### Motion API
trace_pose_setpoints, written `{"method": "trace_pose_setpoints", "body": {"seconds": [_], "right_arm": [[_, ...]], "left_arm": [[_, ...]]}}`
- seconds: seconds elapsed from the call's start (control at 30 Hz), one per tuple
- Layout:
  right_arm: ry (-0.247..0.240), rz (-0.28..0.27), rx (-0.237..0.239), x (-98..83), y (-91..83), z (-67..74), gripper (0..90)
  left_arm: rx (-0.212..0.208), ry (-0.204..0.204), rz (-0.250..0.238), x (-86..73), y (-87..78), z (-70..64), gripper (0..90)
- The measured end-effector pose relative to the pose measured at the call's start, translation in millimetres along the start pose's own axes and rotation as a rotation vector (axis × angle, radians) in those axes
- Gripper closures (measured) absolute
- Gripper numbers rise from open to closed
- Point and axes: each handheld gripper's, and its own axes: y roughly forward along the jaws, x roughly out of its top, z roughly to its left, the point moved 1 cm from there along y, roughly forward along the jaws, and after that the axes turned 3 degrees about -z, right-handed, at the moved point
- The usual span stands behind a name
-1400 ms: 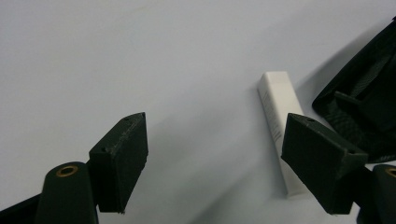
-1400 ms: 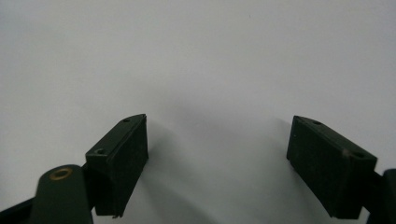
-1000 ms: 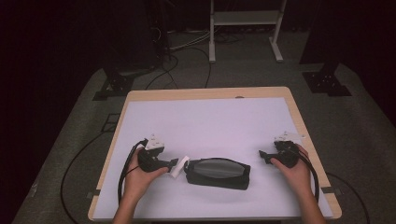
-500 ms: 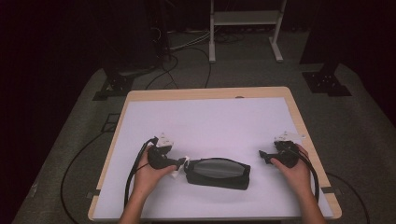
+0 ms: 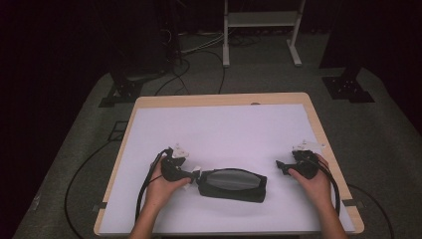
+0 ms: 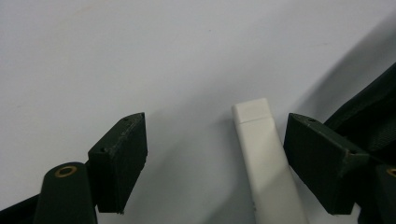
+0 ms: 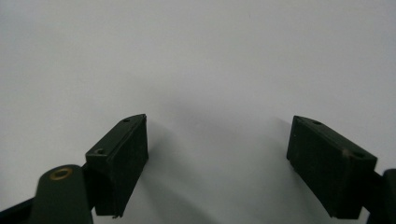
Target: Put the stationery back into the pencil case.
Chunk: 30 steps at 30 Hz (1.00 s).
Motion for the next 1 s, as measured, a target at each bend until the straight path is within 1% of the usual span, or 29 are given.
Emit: {"method": "trace_pose_setpoints", "body": {"seconds": [0.27, 0.37, 0.47, 0.5, 0.6, 0.63, 0.73, 0.9, 1.0], "right_arm": [[0.0, 0.0, 0.0, 0.0, 0.0, 0.0, 19.2], [0.0, 0.0, 0.0, 0.0, 0.0, 0.0, 19.2], [0.0, 0.0, 0.0, 0.0, 0.0, 0.0, 19.2], [0.0, 0.0, 0.0, 0.0, 0.0, 0.0, 19.2], [0.0, 0.0, 0.0, 0.0, 0.0, 0.0, 19.2], [0.0, 0.0, 0.0, 0.0, 0.0, 0.0, 19.2], [0.0, 0.0, 0.0, 0.0, 0.0, 0.0, 19.2], [0.0, 0.0, 0.0, 0.0, 0.0, 0.0, 19.2], [0.0, 0.0, 0.0, 0.0, 0.0, 0.0, 19.2]], "left_arm": [[0.023, 0.001, 0.013, -1.8, -0.7, 5.1, 23.4], [0.016, 0.002, 0.022, -2.2, 0.0, 4.6, 25.9], [0.006, 0.024, 0.046, -2.7, 3.4, 1.5, 29.3], [-0.001, 0.029, 0.054, -2.8, 4.6, 0.2, 31.0], [-0.016, 0.037, 0.054, -2.2, 4.2, -0.9, 38.2], [-0.026, 0.032, 0.054, -2.3, 4.0, -0.8, 40.7], [-0.033, 0.026, 0.049, -2.2, 3.8, -0.6, 44.7], [-0.033, 0.018, 0.04, -2.4, 3.5, 0.9, 55.3], [-0.033, 0.019, 0.035, -2.8, 3.2, 1.5, 61.2]]}}
